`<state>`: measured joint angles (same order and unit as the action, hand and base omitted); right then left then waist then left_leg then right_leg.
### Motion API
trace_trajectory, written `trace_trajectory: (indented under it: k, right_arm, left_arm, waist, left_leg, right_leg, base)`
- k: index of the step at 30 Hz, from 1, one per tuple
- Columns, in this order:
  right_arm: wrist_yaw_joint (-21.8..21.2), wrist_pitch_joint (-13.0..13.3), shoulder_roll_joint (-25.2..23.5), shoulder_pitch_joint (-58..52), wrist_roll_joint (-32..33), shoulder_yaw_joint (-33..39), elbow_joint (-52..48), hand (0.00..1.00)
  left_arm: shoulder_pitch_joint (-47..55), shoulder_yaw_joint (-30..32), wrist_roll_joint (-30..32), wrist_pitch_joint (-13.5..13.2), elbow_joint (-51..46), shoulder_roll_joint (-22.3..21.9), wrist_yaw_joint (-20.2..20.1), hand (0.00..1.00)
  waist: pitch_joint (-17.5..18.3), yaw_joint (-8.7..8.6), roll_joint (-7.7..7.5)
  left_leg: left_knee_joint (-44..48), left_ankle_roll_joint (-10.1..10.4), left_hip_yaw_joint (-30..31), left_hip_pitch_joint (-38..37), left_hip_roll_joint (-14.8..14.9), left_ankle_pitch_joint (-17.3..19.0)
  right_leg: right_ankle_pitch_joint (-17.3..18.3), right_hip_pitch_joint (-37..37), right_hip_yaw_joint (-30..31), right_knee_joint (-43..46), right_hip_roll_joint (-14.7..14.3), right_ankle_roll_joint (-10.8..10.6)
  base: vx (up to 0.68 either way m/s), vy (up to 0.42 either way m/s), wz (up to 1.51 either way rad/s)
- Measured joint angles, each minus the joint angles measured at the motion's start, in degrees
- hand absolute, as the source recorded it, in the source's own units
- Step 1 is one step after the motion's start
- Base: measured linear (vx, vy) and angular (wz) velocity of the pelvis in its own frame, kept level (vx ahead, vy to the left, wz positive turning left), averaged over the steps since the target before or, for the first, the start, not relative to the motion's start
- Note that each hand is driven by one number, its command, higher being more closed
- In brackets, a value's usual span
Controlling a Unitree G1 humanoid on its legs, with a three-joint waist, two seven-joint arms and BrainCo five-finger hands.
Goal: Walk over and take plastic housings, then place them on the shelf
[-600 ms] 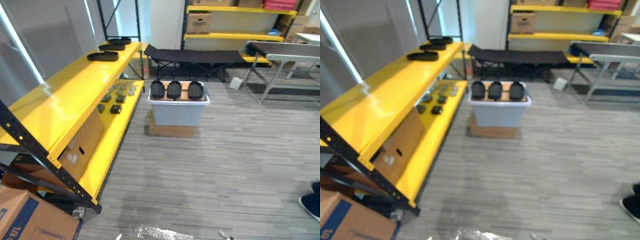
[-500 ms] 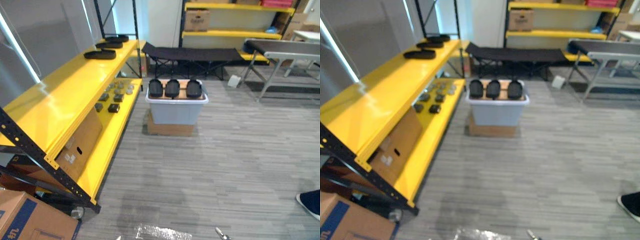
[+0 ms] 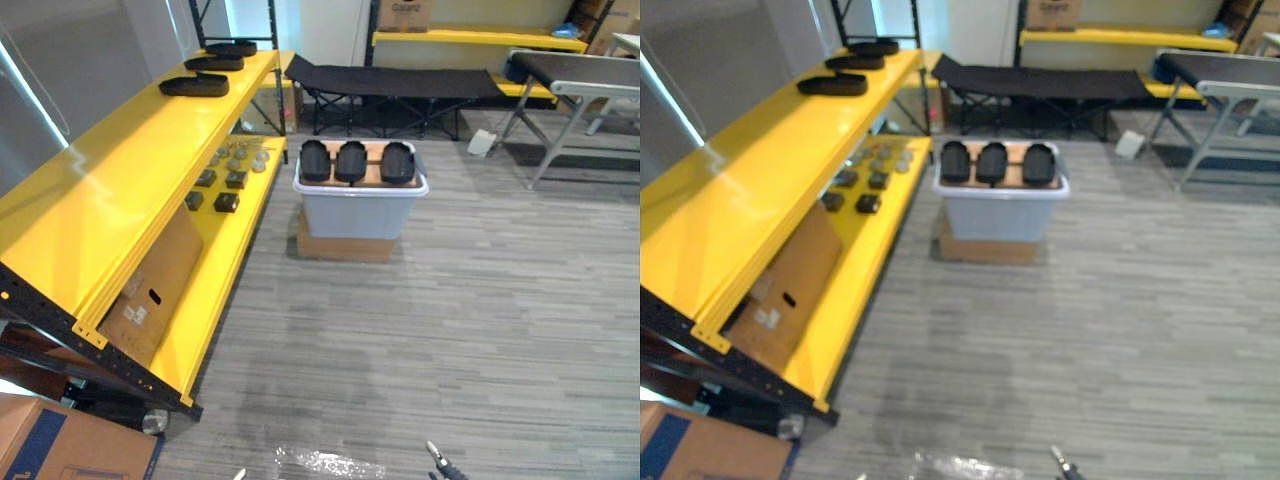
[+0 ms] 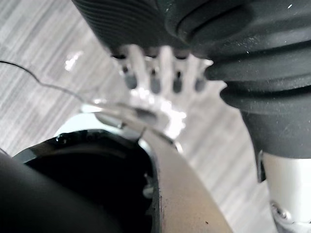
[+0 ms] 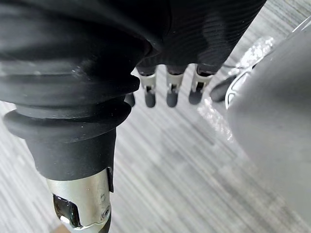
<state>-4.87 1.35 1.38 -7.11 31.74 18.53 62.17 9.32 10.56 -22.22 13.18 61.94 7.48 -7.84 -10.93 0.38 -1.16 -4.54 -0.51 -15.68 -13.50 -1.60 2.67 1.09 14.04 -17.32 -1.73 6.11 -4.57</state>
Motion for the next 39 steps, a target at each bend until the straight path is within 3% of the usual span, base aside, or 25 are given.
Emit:
trace_trajectory:
  k: [6,13,15,16,18,19,20,22,25,28,30,31,33,34,35,36,37,38,39]
  right_arm:
    - [-0.01,-0.05,-0.21,-0.1,-1.08,-0.11,0.0,0.0]
    - [-0.47,-1.29,0.18,-0.34,-1.09,-0.58,-0.02,0.0]
    - [-0.41,-1.34,0.53,0.07,-1.09,-0.51,-0.3,0.0]
    - [-0.39,-1.34,0.67,0.14,-1.03,-0.32,-0.47,0.0]
    - [-0.09,-1.06,1.16,0.32,1.47,-0.03,-0.49,0.0]
    - [-0.12,-0.28,1.42,1.16,3.82,0.13,-0.77,0.0]
    - [-0.47,0.68,1.26,1.08,4.88,0.53,-1.1,0.0]
    - [-1.2,1.47,0.23,0.51,5.72,0.57,-1.26,0.0]
    - [-2.95,2.16,-1.15,-1.23,5.52,1.7,-2.86,0.0]
    - [-4.13,2.32,-1.38,-3.12,2.65,1.62,-3.41,0.0]
    - [-4.61,2.31,-1.61,-4.6,0.77,1.75,-3.88,0.0]
    - [-4.94,2.18,-1.47,-5.19,0.39,2.14,-3.89,0.0]
    - [-4.98,2.09,-0.92,-5.65,-0.7,2.96,-3.89,0.0]
    - [-4.97,1.65,-0.24,-5.8,-2.13,4.0,-3.82,0.0]
    - [-5.03,1.19,-0.03,-4.86,-3.97,5.47,-3.58,0.0]
    - [-5.07,1.12,0.03,-4.65,-4.69,5.58,-3.52,0.0]
    - [-5.09,0.99,0.61,-4.2,-7.23,5.63,-3.2,0.0]
    - [-5.07,1.04,1.45,-3.68,-9.0,5.17,-2.58,0.0]
    - [-5.08,1.1,2.01,-3.39,-9.51,4.64,-2.06,0.0]
  left_arm:
    - [0.04,-0.13,-0.29,0.05,0.06,0.09,-0.15,0.0]
    - [0.36,-1.38,-0.44,-0.08,0.11,0.73,-4.41,0.0]
    - [0.14,-2.72,-0.43,0.64,0.08,1.1,-4.84,0.0]
    - [-0.01,-2.92,-0.42,1.47,0.11,1.36,-5.24,0.0]
    - [-0.16,-4.63,-0.36,1.97,0.65,1.68,-7.27,0.0]
    - [-0.32,-5.09,-0.31,1.93,0.94,1.42,-8.2,0.0]
    - [-0.6,-5.05,-0.24,2.17,1.46,1.46,-8.81,0.0]
    - [-0.41,-3.76,-0.09,2.35,1.63,1.85,-9.58,0.0]
    - [-1.34,-0.92,1.71,4.59,1.69,1.67,-11.21,0.0]
    - [-1.42,1.25,2.54,6.01,1.34,1.57,-11.53,0.0]
    - [-1.12,1.63,2.53,6.31,1.16,1.71,-11.51,0.0]
    - [-0.95,1.55,2.53,6.27,1.13,1.6,-11.4,0.0]
    - [-0.81,0.97,2.48,6.46,1.2,1.22,-10.52,0.0]
    - [0.18,0.07,2.17,6.65,1.24,0.9,-9.87,0.0]
    - [0.42,1.27,1.0,6.01,1.19,0.8,-9.58,0.0]
    - [0.44,2.01,0.38,5.95,1.18,0.91,-9.62,0.0]
    - [0.25,3.3,-0.67,5.64,0.71,1.1,-9.88,0.0]
    - [0.58,4.45,-2.0,5.42,-0.12,0.92,-9.85,0.0]
    - [0.62,4.47,-2.68,5.2,-0.07,1.02,-9.94,0.0]
  waist:
    - [-0.06,-0.09,-0.08]
    - [-0.36,-0.12,-0.68]
    - [-0.22,-0.2,-0.51]
    - [-0.43,-0.47,-0.67]
    - [-1.77,-0.97,-0.34]
    - [-3.56,-1.29,0.56]
    - [-4.42,-1.65,0.93]
    - [-5.06,-1.19,0.37]
    - [-5.35,-1.25,0.06]
    - [-5.35,-1.19,0.07]
    - [-5.34,-1.08,0.04]
    - [-5.36,-1.16,0.55]
    - [-4.04,-1.48,2.07]
    - [-2.26,-1.48,4.02]
    - [-1.9,-1.17,4.6]
    - [-1.87,-1.21,4.59]
    - [-2.07,-1.36,4.37]
    - [-1.95,-0.9,4.81]
    - [-1.97,-0.6,4.79]
  left_leg:
    - [-0.39,-0.15,-0.27,-0.37,-0.06,-0.24]
    - [-0.47,-0.12,-0.24,0.18,-0.35,-0.2]
    - [-0.44,-0.57,-0.13,1.6,-0.78,0.2]
    - [-0.41,-0.97,0.04,2.49,-1.54,0.48]
    - [-0.41,-2.17,0.61,2.88,-2.37,0.85]
    - [-0.1,-3.43,0.76,1.96,-2.07,0.74]
    - [1.0,-3.9,0.65,1.01,-1.54,0.99]
    - [2.21,-3.29,0.28,0.33,-0.87,2.54]
    - [6.3,-1.2,-0.2,-0.35,2.2,6.02]
    - [11.92,2.16,-1.56,-0.61,5.27,11.22]
    - [15.25,4.07,-2.0,-1.47,6.27,14.81]
    - [16.64,5.5,-2.09,-2.33,7.23,17.1]
    - [17.0,6.81,-1.9,-2.72,9.8,18.9]
    - [17.71,7.95,-1.82,-2.92,12.72,18.65]
    - [25.5,7.47,-1.59,-0.3,15.61,16.24]
    - [28.16,7.09,-1.09,0.64,16.4,15.55]
    - [40.5,6.05,1.41,5.72,19.3,12.25]
    - [51.44,5.82,1.73,9.46,22.15,11.96]
    - [54.58,5.79,1.72,10.93,22.2,12.24]
  right_leg:
    - [0.11,-0.02,0.0,0.19,0.12,-0.14]
    - [0.56,-0.41,-0.12,-0.19,0.41,-0.24]
    - [2.99,-3.73,-0.38,4.31,1.47,-0.69]
    - [5.26,-6.93,-0.62,9.51,3.14,-1.89]
    - [6.71,-12.63,-0.33,22.39,6.35,-3.54]
    - [6.95,-18.18,0.03,33.79,8.23,-3.96]
    - [8.75,-19.78,0.15,36.59,8.95,-1.57]
    - [9.03,-20.91,0.06,33.6,8.63,-1.08]
    - [8.01,-21.44,-1.2,22.49,6.66,-1.49]
    - [3.97,-22.31,-3.42,16.26,5.7,0.08]
    - [3.38,-22.13,-3.43,16.29,5.89,0.94]
    - [0.95,-22.27,-3.46,17.73,5.76,2.41]
    - [-0.1,-23.28,-5.02,22.19,5.06,2.82]
    - [2.17,-23.52,-6.54,23.71,2.92,4.26]
    - [4.54,-21.7,-7.51,23.71,1.13,5.61]
    - [4.53,-20.94,-7.83,23.47,0.95,5.86]
    - [5.07,-16.45,-9.39,20.9,-0.32,6.27]
    - [5.04,-11.23,-9.9,17.03,-2.28,6.27]
    - [5.03,-8.74,-10.11,15.52,-2.64,6.29]
  base:
    - [-0.08,0.001,-0.03]
    - [-0.07,0.024,0.01]
    - [-0.01,0.052,0.11]
    - [0.08,0.075,0.23]
    - [0.07,0.065,0.19]
    - [0.06,0.087,0.11]
    - [0.07,0.094,0.07]
    - [0.16,0.045,-0.03]
    - [0.22,-0.037,-0.07]
    - [0.28,-0.095,-0.25]
    - [0.37,-0.231,-0.18]
    - [0.45,-0.298,-0.1]
    - [0.4,-0.258,0.1]
    - [0.6,-0.365,0.2]
    - [0.61,-0.382,0.19]
    - [0.4,-0.28,0.33]
    - [0.45,-0.338,0.35]
    - [0.44,-0.31,0.32]
    - [0.49,-0.312,0.0]
